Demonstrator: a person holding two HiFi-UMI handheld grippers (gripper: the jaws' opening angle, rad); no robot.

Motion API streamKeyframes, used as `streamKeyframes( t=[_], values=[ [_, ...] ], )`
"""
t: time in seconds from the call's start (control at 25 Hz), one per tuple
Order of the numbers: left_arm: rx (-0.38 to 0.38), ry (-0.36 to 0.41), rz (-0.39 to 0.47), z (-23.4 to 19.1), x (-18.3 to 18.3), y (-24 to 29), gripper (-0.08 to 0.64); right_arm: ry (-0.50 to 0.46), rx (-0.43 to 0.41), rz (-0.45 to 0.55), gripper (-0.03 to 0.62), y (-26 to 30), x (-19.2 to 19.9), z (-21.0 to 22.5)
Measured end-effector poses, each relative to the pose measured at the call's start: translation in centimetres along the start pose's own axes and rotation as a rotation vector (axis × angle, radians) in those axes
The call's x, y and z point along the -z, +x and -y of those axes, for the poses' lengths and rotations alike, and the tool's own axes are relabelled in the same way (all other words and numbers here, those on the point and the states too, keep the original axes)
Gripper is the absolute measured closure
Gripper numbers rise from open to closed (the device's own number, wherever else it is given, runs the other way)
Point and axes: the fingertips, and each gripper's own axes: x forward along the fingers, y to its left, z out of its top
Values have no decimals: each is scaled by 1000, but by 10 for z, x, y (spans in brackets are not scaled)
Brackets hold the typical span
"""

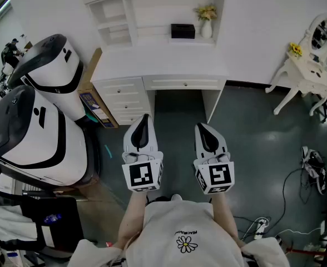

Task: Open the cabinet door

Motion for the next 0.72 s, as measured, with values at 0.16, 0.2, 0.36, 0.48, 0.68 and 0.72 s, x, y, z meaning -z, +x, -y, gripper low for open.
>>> streamKeyframes(
  t=[0.16,0.2,0.36,0.48,0.68,0.72],
  values=[
    [-10,-11,-7,1,6,-2,555,12,-30,-7,594,0,6,-2],
    [-13,-13,-11,0,7,-3,554,22,-39,-12,594,0,8,-3],
    [-21,-27,-26,-5,10,-5,554,61,-39,-19,594,3,13,0],
    [-37,-40,-30,-12,13,-3,554,79,-19,-25,592,7,15,5],
    [-28,-41,-18,-13,13,16,554,66,-19,-13,592,18,12,14],
    [-18,-39,-8,-12,12,23,554,70,-20,-1,592,22,10,17]
  ],
)
